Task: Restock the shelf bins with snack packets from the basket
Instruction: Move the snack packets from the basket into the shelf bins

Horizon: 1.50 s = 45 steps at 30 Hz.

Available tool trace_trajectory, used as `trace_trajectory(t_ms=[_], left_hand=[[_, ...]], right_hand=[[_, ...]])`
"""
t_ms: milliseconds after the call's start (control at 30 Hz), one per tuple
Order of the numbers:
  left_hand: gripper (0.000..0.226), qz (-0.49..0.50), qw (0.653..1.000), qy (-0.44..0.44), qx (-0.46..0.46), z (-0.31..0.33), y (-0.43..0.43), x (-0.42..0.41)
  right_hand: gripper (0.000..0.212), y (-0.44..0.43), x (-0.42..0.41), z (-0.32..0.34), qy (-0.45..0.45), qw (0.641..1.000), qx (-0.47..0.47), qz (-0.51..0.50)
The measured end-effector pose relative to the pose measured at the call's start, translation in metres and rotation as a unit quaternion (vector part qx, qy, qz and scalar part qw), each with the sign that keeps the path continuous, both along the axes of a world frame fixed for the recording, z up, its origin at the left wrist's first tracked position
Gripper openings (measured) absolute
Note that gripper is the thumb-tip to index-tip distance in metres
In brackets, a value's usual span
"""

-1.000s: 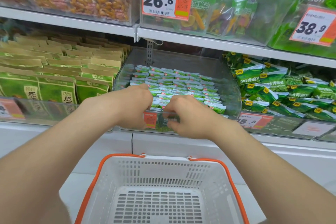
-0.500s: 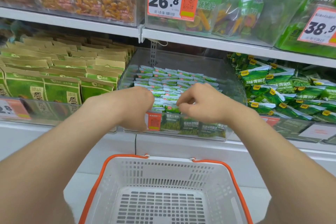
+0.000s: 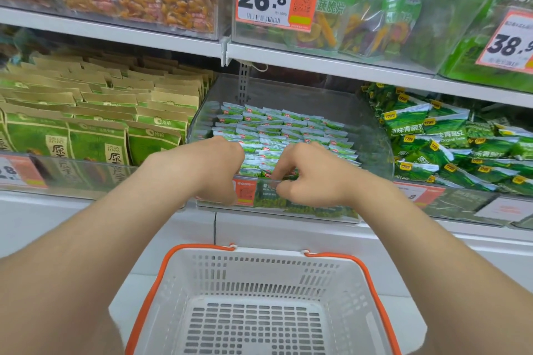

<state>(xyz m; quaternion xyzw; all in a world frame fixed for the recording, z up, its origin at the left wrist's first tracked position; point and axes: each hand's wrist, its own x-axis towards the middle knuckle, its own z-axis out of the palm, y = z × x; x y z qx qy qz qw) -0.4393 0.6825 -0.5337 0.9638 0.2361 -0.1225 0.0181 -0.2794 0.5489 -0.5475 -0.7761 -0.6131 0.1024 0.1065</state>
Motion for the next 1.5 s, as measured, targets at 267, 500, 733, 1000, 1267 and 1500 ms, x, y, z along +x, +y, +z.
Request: trace_trajectory(t_ms=[267,500,733,1000,1267,1500], left_hand=[[0.038,-0.027,0.997,-0.071,-0.01,0.004,-0.002,0.0],[0.047,-0.043,0.997,-0.063,-0.018,-0.004,-0.001,0.005],[0.057,0.011,0.977,-0.119,-0.176,-0.009,0.007,0.046],[0.087,0.049,0.993,0.017,-0.108,-0.049,0.039,0.095],[0.074,0.046,0.994,-0.013,-0.102,-0.05,0.047,0.099],[0.092,0.088,0.993,0.007,-0.078,-0.056,0.062,0.101]], right_hand=[[0.036,0.008,-0.009,-0.002,-0.013,0.997,-0.069,-0.01],[0.051,0.001,-0.001,0.001,-0.01,0.999,-0.001,-0.035],[0.073,0.015,0.055,-0.015,0.01,0.981,-0.109,-0.158],[0.1,0.034,0.079,-0.048,-0.063,0.97,-0.174,-0.156],[0.067,0.044,0.094,-0.036,-0.027,0.976,-0.048,-0.209],[0.084,0.053,0.109,-0.048,-0.028,0.963,-0.149,-0.222]])
